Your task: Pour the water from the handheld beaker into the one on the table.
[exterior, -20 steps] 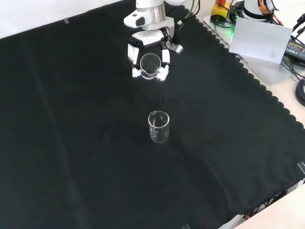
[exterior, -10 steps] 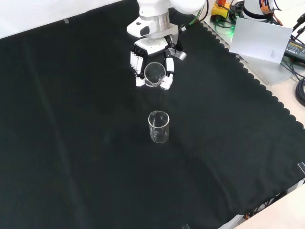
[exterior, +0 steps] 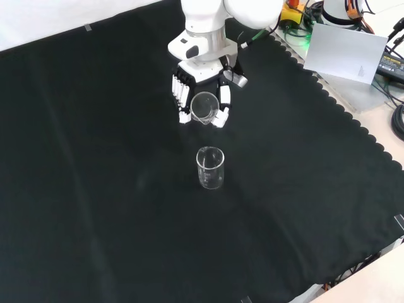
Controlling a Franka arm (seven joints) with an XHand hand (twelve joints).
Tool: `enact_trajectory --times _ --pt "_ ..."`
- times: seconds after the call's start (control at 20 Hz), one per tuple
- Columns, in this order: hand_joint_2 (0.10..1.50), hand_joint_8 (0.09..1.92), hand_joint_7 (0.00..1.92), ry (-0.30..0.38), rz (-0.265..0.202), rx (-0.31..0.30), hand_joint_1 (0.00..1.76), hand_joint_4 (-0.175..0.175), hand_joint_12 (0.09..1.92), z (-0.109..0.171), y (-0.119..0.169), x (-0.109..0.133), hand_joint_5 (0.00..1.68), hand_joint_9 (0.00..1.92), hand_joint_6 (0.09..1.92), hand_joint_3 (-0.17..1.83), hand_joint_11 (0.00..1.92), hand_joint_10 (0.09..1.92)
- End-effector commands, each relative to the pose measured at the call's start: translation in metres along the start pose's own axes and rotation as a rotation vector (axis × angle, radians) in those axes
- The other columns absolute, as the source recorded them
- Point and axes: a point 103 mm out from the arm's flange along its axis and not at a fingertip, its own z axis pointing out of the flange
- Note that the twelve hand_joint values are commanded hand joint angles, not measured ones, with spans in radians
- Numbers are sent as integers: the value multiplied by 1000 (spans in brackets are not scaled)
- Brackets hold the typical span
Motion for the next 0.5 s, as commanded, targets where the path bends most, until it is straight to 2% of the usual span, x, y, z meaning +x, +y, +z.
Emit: enact_trajectory --times 0.05,0.5 --pt "571 289 1856 -64 -8 9 1178 172 823 7 9 16 1558 1667 120 670 1366 515" --pt "572 292 1854 -159 -7 19 1178 170 823 11 14 23 1558 1665 119 670 1365 518"
